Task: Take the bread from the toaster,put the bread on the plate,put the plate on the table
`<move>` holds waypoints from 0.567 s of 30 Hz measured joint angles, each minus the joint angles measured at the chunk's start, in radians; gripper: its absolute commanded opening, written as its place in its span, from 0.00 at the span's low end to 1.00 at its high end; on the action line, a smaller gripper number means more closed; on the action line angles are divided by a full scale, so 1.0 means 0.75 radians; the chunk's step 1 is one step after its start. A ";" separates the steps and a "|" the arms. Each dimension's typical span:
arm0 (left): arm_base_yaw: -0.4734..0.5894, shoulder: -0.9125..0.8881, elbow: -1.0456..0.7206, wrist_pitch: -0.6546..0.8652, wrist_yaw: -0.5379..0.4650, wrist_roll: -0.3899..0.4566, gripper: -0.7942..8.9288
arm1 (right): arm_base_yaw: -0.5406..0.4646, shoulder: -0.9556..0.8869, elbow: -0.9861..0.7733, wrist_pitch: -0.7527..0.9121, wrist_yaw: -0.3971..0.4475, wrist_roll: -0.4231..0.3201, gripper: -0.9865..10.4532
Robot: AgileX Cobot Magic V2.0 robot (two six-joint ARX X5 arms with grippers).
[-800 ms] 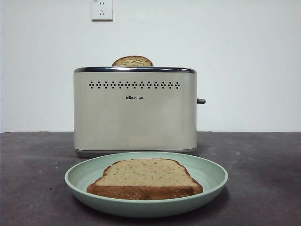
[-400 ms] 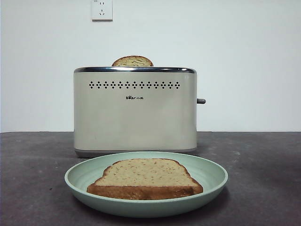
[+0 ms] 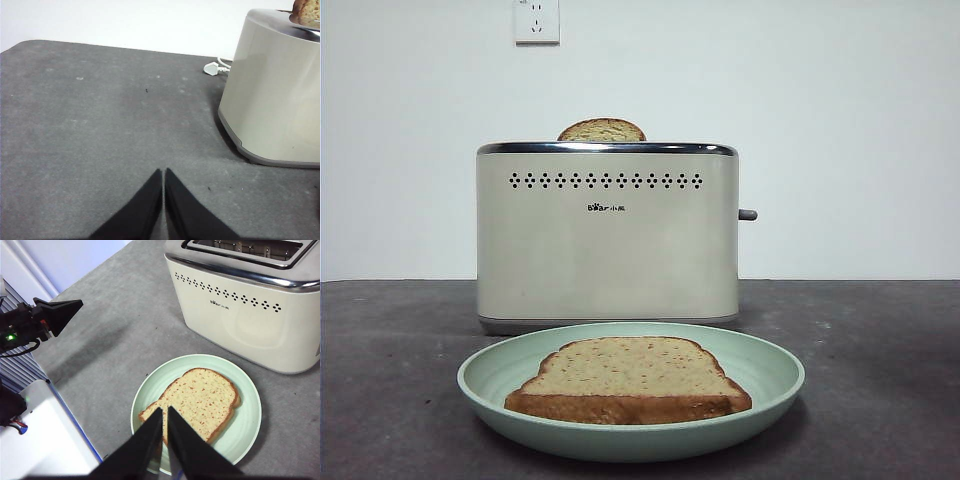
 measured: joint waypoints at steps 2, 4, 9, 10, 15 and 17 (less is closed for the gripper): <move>0.000 0.000 0.000 0.000 0.000 0.000 0.09 | 0.000 0.000 0.000 0.000 0.000 -0.001 0.09; 0.000 0.000 0.000 0.000 0.000 0.000 0.09 | 0.000 0.000 0.000 0.000 0.000 0.000 0.09; 0.000 0.000 0.000 0.000 0.000 0.000 0.09 | -0.001 0.000 0.000 0.001 0.004 -0.012 0.09; 0.000 0.000 0.000 0.000 0.000 0.000 0.09 | -0.008 -0.004 0.000 0.002 0.014 -0.031 0.09; 0.000 0.000 0.000 0.000 0.000 0.000 0.09 | -0.172 -0.101 -0.001 0.048 0.133 -0.151 0.09; 0.000 0.000 0.000 0.000 0.000 0.000 0.09 | -0.276 -0.138 -0.013 0.090 0.112 -0.184 0.09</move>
